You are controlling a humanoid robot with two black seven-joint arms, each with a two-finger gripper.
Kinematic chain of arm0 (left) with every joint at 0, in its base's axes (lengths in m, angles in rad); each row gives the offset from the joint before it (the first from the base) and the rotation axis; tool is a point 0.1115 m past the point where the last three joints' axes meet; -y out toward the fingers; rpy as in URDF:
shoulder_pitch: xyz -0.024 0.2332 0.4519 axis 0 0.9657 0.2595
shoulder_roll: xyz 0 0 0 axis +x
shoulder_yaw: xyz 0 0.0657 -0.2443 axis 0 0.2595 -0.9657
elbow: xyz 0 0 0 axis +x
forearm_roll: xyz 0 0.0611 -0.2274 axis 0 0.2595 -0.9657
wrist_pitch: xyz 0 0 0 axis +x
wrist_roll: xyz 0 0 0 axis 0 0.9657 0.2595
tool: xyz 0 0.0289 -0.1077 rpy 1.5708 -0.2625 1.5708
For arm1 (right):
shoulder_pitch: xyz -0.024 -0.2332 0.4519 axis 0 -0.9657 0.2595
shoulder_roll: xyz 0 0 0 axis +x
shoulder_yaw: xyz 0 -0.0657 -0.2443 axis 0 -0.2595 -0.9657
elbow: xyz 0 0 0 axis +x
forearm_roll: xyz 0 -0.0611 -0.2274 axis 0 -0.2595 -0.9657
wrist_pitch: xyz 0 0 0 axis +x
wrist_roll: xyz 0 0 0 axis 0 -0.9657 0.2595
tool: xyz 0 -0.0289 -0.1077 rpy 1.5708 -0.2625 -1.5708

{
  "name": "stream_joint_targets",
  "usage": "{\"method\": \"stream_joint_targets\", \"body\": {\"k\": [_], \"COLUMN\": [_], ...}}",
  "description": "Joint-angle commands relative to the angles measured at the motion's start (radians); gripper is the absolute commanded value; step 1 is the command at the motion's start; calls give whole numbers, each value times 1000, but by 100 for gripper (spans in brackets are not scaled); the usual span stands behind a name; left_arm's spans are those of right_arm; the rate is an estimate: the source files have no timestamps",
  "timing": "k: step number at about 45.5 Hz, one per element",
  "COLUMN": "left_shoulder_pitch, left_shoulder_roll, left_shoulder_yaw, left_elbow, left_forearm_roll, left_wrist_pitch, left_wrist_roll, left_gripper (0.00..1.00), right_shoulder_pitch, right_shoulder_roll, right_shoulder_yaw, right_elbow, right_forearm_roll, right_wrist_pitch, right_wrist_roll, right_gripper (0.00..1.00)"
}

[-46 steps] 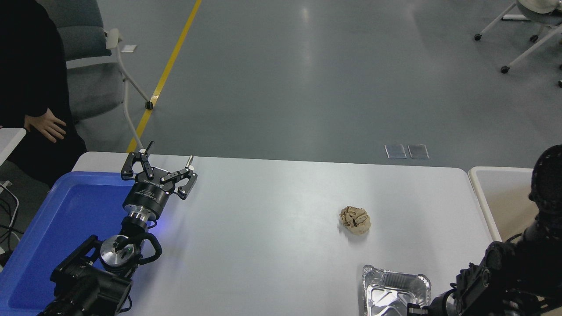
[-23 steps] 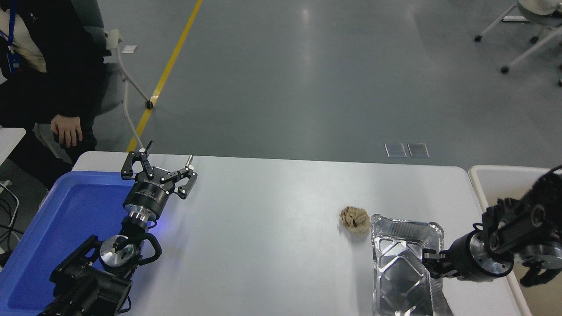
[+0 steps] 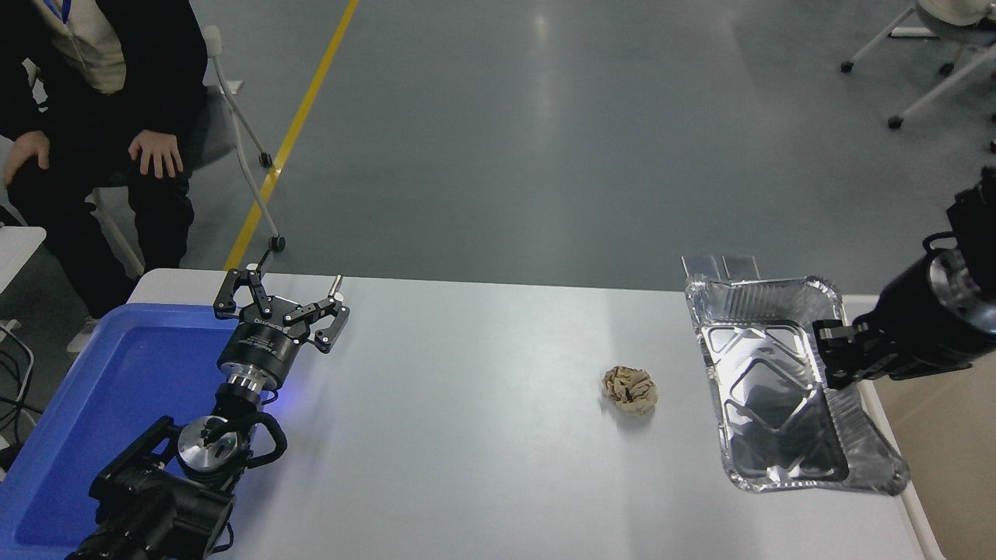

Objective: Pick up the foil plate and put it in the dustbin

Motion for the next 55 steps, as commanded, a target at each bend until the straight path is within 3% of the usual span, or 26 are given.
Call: {"method": "stream_joint_targets", "body": {"k": [1,12,17,31,40,55], "left_shoulder_pitch": [0,0,0,0,0,0], "left_shoulder_roll": [0,-1,0,0,0,0], "left_shoulder_yaw": [0,0,0,0,0,-1], "left_elbow": [0,0,0,0,0,0], "left_forearm_roll": [0,0,-1,0,0,0], "left_wrist_pitch": [0,0,0,0,0,0], "left_wrist_roll": [0,0,0,0,0,0], "left_gripper": [99,99,99,99,99,99], "right_shoulder_pitch": [157,140,39,-447,-751,-1163], "right_shoulder_roll": [-114,-338,-419,-620,-642,-570], "right_shoulder_yaw": [-92,-107,-70,345,588,753], "right_elbow": [-86,-476,-655,-1031,-1208,-1301], "right_forearm_roll": [-127,-164,-150,-128,-119,123], "right_wrist_pitch": [123,103,19,-133,-160,-302], "right_wrist_roll": [-1,-15,-15,-26,-24,-27], "right_gripper": [0,0,0,0,0,0]}}
